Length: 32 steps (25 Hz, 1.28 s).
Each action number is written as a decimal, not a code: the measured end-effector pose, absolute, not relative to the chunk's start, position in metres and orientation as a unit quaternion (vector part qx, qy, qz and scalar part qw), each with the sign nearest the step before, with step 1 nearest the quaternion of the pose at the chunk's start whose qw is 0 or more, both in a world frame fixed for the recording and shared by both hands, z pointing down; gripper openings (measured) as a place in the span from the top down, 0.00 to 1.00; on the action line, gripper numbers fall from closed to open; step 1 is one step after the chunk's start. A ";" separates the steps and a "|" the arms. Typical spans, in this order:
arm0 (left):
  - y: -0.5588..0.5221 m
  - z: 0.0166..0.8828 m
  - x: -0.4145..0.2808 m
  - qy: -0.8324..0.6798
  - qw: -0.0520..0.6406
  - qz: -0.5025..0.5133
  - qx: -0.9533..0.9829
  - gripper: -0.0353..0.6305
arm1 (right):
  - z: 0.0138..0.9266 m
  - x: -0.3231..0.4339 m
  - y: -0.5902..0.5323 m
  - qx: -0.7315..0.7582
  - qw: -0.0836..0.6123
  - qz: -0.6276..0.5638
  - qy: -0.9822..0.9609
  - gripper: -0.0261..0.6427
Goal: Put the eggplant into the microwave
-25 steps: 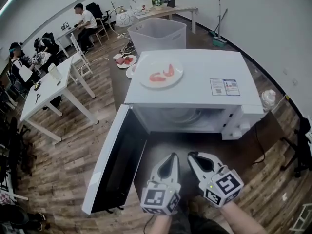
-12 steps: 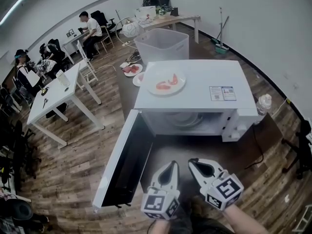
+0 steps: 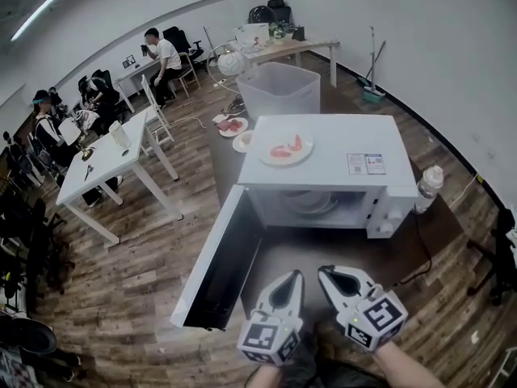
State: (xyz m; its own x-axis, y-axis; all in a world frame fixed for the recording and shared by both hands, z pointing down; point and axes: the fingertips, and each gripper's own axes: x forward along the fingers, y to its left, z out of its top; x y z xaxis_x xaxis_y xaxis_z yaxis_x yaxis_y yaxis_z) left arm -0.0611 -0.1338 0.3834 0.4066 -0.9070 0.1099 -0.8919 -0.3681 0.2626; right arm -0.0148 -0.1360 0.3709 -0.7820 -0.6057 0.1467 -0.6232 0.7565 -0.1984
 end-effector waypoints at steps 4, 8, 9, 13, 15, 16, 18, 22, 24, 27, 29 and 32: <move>-0.124 0.373 -0.060 -0.545 0.145 -0.029 0.826 0.94 | 0.362 -0.010 -0.124 0.325 0.033 0.128 -0.936 0.96; -0.114 0.364 -0.056 -0.543 0.147 -0.036 0.826 0.94 | 0.357 -0.002 -0.114 0.323 0.033 0.134 -0.936 0.96; -0.112 0.363 -0.054 -0.541 0.146 -0.037 0.827 0.94 | 0.355 -0.001 -0.112 0.321 0.034 0.132 -0.937 0.96; -0.103 0.358 -0.046 -0.534 0.146 -0.037 0.832 0.94 | 0.345 0.006 -0.102 0.317 0.033 0.123 -0.940 0.96; -0.098 0.353 -0.042 -0.531 0.146 -0.036 0.834 0.94 | 0.338 0.009 -0.097 0.312 0.028 0.120 -0.942 0.96; -0.096 0.349 -0.040 -0.528 0.147 -0.037 0.836 0.94 | 0.335 0.009 -0.094 0.309 0.026 0.119 -0.943 0.96; -0.091 0.342 -0.034 -0.520 0.147 -0.042 0.840 0.94 | 0.327 0.012 -0.089 0.305 0.020 0.115 -0.945 0.96; -0.080 0.330 -0.028 -0.521 0.139 -0.038 0.841 0.94 | 0.315 0.017 -0.076 0.296 0.012 0.110 -0.949 0.96; -0.076 0.327 -0.027 -0.521 0.134 -0.038 0.842 0.94 | 0.310 0.018 -0.070 0.290 0.008 0.108 -0.951 0.96; -0.072 0.325 -0.022 -0.516 0.132 -0.042 0.845 0.94 | 0.302 0.021 -0.063 0.284 0.003 0.104 -0.953 0.96; -0.070 0.321 -0.020 -0.519 0.134 -0.045 0.843 0.94 | 0.300 0.022 -0.059 0.280 0.002 0.104 -0.954 0.96; -0.064 0.314 -0.023 -0.528 0.134 -0.047 0.837 0.94 | 0.299 0.023 -0.053 0.273 0.001 0.105 -0.956 0.96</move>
